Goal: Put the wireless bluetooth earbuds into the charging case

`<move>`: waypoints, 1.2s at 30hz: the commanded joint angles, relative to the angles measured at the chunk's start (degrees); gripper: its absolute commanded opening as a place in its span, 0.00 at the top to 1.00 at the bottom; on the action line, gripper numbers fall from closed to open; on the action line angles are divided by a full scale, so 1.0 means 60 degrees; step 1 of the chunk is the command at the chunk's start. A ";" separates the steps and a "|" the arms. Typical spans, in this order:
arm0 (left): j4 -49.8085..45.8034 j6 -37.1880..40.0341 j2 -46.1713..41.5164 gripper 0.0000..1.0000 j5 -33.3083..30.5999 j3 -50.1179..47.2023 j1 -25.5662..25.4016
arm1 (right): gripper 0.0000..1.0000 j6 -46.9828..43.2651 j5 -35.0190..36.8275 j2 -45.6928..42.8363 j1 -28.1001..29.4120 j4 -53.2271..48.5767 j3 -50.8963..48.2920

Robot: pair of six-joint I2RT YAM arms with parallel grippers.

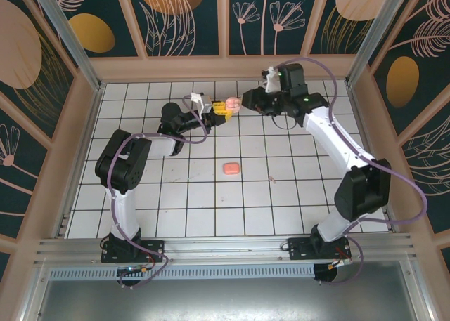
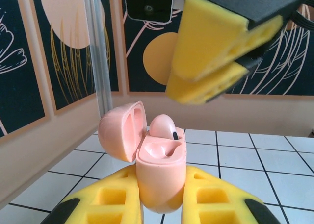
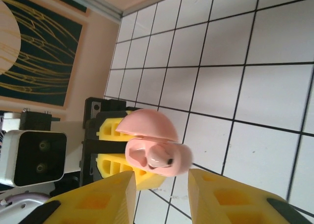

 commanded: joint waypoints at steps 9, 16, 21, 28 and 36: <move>0.0237 0.0495 -0.0483 0.88 0.0525 -0.0489 -0.0077 | 0.67 -0.0738 0.1029 -0.0009 -0.0749 -0.4169 -0.0685; -0.0241 0.0781 -0.0573 0.88 0.0198 -0.0811 -0.0207 | 0.67 -0.0877 0.2094 0.0169 -0.0688 -0.5553 -0.2471; -0.0208 0.0730 -0.0586 0.88 0.0009 -0.0869 -0.0264 | 0.68 -0.1768 0.2638 0.0575 -0.0183 -0.5856 -0.3087; -0.0256 0.0638 -0.0662 0.88 -0.0133 -0.0871 -0.0282 | 0.64 -0.2428 0.3290 0.1699 0.0535 -0.5628 -0.3131; -0.0588 0.0750 -0.0722 0.89 -0.0160 -0.0867 -0.0286 | 0.65 -0.2520 0.3900 0.2302 0.0568 -0.5012 -0.2844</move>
